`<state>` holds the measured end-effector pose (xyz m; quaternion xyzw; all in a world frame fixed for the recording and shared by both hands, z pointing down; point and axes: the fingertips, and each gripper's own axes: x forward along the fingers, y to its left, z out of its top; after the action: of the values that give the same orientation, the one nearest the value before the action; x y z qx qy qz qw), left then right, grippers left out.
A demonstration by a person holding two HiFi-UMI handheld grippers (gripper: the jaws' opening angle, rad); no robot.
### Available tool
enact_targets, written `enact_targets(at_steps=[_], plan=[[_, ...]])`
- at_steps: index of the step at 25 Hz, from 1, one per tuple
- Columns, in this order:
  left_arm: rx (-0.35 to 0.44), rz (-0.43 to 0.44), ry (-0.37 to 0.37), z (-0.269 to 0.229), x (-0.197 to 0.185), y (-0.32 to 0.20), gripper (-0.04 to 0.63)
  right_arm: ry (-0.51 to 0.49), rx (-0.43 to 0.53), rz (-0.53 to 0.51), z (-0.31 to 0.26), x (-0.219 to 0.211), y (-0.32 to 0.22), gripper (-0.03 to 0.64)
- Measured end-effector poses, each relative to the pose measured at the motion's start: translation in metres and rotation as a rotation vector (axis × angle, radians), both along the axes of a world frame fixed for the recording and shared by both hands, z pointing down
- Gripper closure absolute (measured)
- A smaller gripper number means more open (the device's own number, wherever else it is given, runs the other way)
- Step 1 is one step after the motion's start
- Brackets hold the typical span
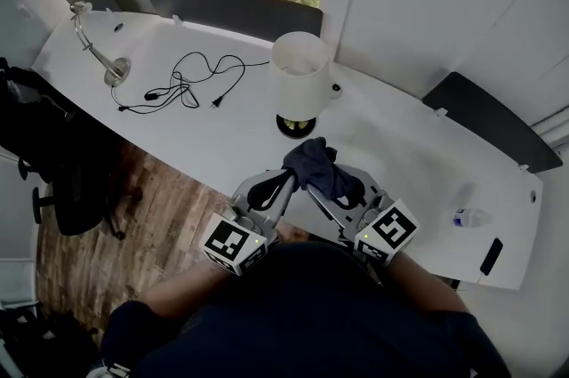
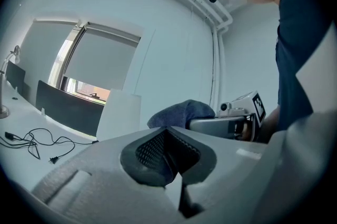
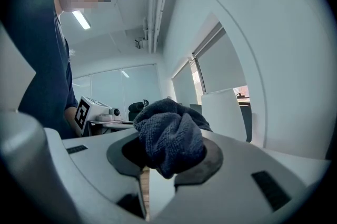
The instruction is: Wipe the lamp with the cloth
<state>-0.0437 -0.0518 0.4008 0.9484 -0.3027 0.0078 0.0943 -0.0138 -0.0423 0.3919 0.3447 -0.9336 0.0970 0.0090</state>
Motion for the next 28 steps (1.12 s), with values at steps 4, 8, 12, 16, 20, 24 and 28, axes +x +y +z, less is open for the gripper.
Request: enact_targets(at_steps=[4,8,12,16,20,24,28], plan=[[0.011,-0.012,-0.003,-0.005,0.004,-0.008,0.589,0.000,0.003,-0.005,-0.003,0.007,-0.017,0.486],[0.022,-0.016,-0.010,-0.009,0.006,-0.013,0.589,-0.002,0.033,-0.009,-0.011,0.012,-0.036,0.486],[0.028,-0.032,-0.012,-0.011,0.004,-0.019,0.589,-0.005,0.057,0.002,-0.020,0.015,-0.059,0.486],[0.024,-0.046,-0.018,-0.011,0.001,-0.022,0.589,-0.007,0.072,0.013,-0.026,0.016,-0.079,0.486],[0.027,-0.067,-0.025,-0.008,-0.004,-0.027,0.589,-0.011,0.085,0.024,-0.030,0.016,-0.098,0.486],[0.023,-0.079,-0.029,-0.006,-0.007,-0.030,0.589,-0.010,0.080,0.037,-0.032,0.015,-0.113,0.486],[0.002,-0.091,-0.031,-0.002,-0.007,-0.035,0.589,-0.012,0.062,0.040,-0.029,0.013,-0.127,0.486]])
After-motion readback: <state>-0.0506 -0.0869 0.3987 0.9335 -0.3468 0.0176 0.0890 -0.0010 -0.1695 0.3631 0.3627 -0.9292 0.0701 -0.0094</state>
